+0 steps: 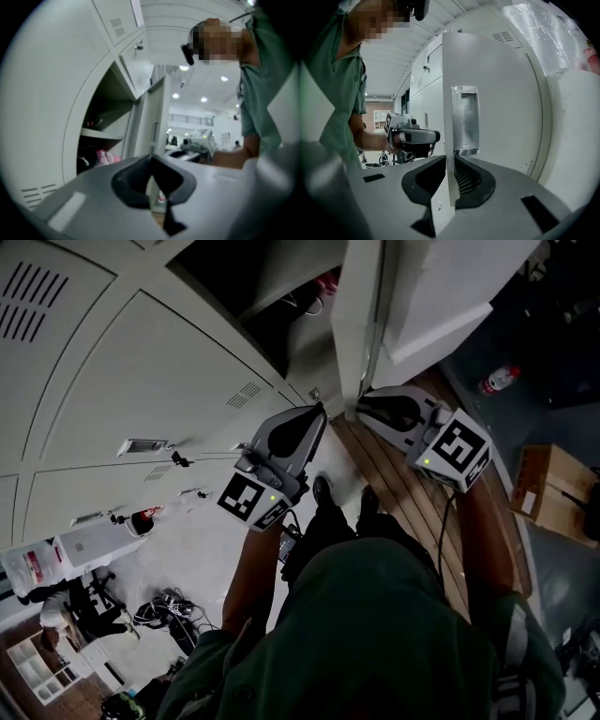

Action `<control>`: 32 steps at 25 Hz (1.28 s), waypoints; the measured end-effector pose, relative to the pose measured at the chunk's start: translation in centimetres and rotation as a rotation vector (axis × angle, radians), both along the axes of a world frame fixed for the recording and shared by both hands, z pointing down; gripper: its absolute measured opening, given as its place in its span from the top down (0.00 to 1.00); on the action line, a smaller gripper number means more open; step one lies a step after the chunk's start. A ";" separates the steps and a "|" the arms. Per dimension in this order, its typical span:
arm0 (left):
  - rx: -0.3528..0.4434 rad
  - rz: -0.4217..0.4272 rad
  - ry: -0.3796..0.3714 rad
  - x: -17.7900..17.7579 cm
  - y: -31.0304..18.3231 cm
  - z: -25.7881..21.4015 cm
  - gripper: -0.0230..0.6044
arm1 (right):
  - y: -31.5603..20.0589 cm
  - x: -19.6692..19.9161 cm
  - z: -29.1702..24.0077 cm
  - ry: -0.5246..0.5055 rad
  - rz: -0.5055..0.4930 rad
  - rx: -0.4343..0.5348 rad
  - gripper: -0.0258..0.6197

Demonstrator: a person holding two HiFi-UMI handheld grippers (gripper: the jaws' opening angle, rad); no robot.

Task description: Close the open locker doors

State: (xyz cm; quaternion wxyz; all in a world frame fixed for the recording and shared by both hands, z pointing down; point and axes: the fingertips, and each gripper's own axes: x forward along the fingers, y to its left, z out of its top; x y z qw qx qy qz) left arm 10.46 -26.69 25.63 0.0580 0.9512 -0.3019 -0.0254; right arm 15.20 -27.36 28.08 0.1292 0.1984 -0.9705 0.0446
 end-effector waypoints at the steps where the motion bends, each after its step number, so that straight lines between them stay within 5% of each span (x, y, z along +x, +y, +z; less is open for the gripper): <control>1: 0.004 -0.005 0.005 -0.8 -0.3 -0.2 0.96 | -0.4 -0.8 0.2 0.013 -0.001 -0.001 0.88; 15: 0.041 -0.026 0.029 -8.2 -4.5 -1.9 0.96 | -7.4 -9.0 1.0 0.074 0.064 -0.022 0.88; 32: 0.093 -0.090 0.017 -11.9 -5.2 -4.7 0.96 | -12.6 -10.8 0.7 0.093 0.184 -0.039 0.89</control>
